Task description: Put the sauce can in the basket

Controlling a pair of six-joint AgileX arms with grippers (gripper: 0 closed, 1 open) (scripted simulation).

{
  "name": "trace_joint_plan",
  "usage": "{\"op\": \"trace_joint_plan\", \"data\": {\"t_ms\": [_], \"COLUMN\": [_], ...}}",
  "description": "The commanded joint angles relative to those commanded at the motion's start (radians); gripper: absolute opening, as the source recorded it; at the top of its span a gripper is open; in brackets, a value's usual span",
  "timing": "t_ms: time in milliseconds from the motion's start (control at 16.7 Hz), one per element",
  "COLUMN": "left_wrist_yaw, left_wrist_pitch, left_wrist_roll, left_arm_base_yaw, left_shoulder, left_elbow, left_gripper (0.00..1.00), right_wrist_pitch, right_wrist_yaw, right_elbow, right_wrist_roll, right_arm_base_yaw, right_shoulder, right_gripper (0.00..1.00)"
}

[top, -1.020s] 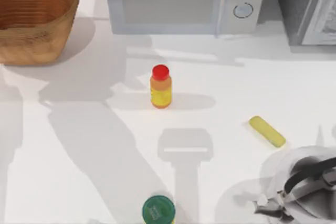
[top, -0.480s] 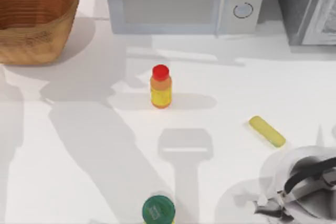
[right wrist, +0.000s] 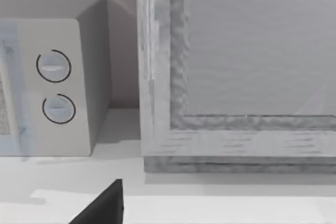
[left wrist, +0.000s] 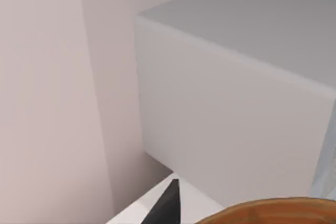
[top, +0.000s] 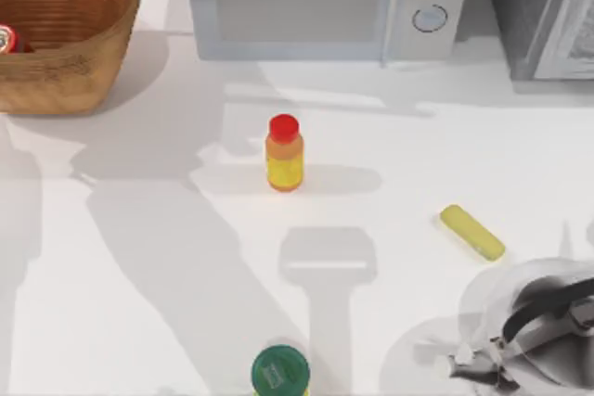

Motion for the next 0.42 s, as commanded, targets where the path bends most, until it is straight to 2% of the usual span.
{"op": "trace_joint_plan", "data": {"t_ms": [60,120,420], "left_wrist_yaw": [0.000,0.000,0.000], "left_wrist_pitch": [0.000,0.000,0.000], "left_wrist_roll": [0.000,0.000,0.000], "left_arm_base_yaw": [0.000,0.000,0.000], "left_shoulder": [0.000,0.000,0.000], "left_elbow": [0.000,0.000,0.000], "left_gripper": [0.98,1.00,1.00], "right_wrist_pitch": [0.000,0.000,0.000], "right_wrist_yaw": [0.000,0.000,0.000], "right_elbow": [0.000,0.000,0.000], "right_wrist_roll": [0.000,0.000,0.000], "right_arm_base_yaw": [0.000,0.000,0.000], "right_shoulder": [0.000,0.000,0.000], "right_gripper": [1.00,1.00,1.00]}}
